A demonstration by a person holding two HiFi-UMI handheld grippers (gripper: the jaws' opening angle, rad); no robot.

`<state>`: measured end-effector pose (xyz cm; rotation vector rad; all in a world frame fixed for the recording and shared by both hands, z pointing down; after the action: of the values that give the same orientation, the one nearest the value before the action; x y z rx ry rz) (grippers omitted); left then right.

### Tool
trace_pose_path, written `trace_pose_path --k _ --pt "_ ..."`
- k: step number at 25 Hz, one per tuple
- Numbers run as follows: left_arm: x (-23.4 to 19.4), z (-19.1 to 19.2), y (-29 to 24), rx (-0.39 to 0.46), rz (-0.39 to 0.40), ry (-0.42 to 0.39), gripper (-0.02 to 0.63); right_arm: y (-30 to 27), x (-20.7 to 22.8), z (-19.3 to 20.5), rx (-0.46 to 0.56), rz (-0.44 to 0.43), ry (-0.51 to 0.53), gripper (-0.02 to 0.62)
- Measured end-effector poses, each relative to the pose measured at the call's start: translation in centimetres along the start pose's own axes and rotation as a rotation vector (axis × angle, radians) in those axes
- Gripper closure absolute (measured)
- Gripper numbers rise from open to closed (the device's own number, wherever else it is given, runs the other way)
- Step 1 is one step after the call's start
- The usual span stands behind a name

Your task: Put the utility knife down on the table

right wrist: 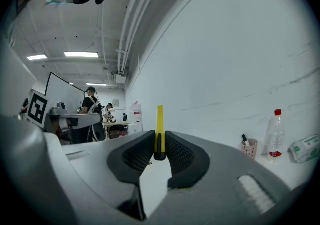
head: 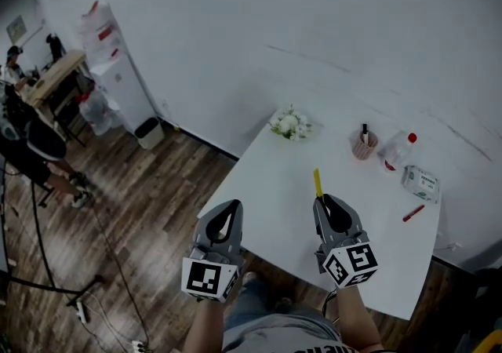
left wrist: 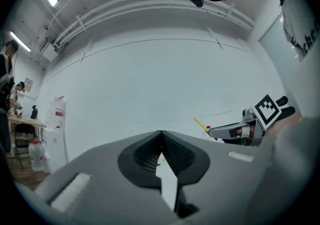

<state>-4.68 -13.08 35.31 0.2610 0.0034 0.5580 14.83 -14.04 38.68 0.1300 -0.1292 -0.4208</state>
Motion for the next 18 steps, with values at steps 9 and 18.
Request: trace_pose_path --k 9,18 --pt "-3.5 1.8 -3.3 -0.026 0.042 0.019 0.594 -5.0 1.0 5.0 -0.154 0.037 0.004 0.529" --pt "-5.4 4.0 -4.6 -0.067 0.052 0.045 0.592 -7.7 1.9 10.9 -0.339 0.046 -0.042 0.529"
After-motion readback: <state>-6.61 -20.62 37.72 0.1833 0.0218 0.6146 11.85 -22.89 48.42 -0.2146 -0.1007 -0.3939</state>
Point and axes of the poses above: the fingertips, and each gripper's own axes: y backward along the fingers, x to its right, z out of its underside, the point moved 2 cm from there along y, backward along the fingers, and after that the axes turned 9 degrees about x, right-handed, at the moved point
